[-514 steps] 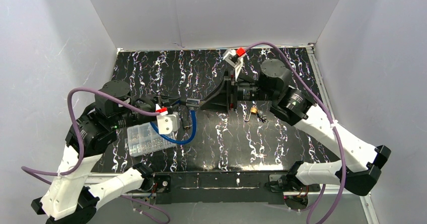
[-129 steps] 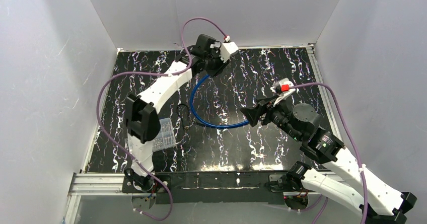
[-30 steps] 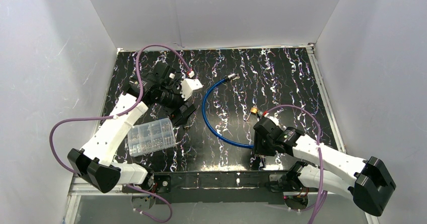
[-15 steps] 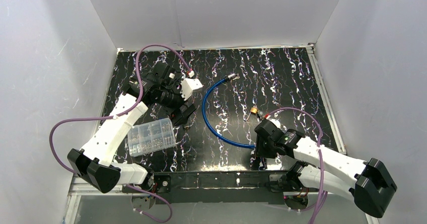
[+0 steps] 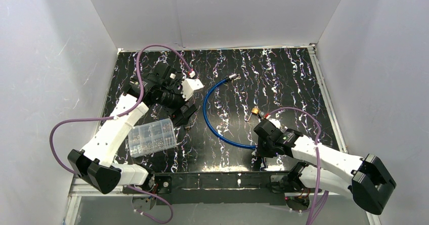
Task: Unlock with the key
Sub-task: Pick up the key from the center of the board.
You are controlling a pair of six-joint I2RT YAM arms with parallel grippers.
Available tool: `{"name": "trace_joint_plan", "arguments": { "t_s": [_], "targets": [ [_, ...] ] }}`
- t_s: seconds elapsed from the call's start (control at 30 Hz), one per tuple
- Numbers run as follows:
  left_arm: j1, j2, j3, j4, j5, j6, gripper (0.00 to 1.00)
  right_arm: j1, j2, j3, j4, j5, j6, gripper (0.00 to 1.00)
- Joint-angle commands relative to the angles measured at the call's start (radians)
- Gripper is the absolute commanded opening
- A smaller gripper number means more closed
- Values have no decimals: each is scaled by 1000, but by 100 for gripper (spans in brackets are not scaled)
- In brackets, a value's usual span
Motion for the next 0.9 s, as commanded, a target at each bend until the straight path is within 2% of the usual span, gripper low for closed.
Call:
{"name": "trace_joint_plan", "arguments": {
  "t_s": [0.0,0.2,0.47,0.7,0.87],
  "targets": [
    [-2,-25,15,-13,8,1,95,7,12,8,25,34,15,23],
    [-1,-27,15,-16,8,5,95,6,22,8,27,34,15,2],
    [-1,-19,27,-21,51,26,95,6,-33,27,31,23,-29,1],
    [-2,-66,-7,74,283,33,96,6,-164,111,40,-33,-134,1],
    [-6,-150,-153,305,537,-68,97,7,-210,197,77,-100,-182,1]
  ]
}}
